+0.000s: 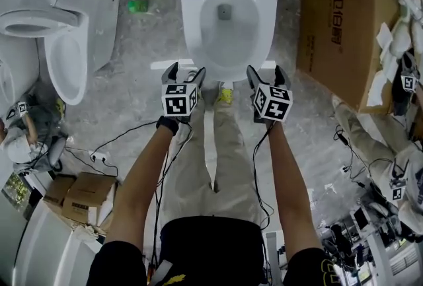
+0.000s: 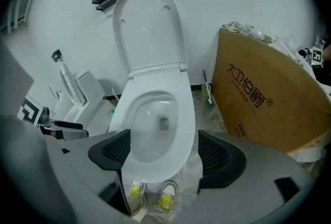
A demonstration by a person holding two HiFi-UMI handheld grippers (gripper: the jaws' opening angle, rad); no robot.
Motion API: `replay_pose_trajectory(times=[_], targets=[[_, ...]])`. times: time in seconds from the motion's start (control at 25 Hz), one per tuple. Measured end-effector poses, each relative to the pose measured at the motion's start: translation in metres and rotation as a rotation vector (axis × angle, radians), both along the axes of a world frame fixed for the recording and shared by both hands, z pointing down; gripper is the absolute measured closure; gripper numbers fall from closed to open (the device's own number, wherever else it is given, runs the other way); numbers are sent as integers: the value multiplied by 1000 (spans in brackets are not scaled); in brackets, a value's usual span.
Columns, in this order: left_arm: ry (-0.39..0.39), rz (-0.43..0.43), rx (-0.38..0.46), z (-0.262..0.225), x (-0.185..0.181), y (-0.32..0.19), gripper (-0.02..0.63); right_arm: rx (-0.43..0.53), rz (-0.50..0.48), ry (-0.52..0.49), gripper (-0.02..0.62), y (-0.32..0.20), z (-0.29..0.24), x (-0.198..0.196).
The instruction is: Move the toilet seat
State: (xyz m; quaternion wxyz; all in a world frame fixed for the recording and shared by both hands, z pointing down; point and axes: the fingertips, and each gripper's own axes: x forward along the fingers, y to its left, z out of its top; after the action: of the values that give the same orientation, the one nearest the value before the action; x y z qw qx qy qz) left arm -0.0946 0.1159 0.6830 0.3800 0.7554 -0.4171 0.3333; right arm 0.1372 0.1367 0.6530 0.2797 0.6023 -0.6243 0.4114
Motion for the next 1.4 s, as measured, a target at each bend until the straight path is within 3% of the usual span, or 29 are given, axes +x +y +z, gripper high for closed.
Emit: replay_pose_trajectory(times=[0.6, 1.4], targets=[[-89, 133, -91, 92, 17, -5, 224, -143, 62, 14, 193, 20, 107, 6], [-65, 18, -167, 131, 26, -18, 218, -175, 86, -12, 193, 18, 154, 6]])
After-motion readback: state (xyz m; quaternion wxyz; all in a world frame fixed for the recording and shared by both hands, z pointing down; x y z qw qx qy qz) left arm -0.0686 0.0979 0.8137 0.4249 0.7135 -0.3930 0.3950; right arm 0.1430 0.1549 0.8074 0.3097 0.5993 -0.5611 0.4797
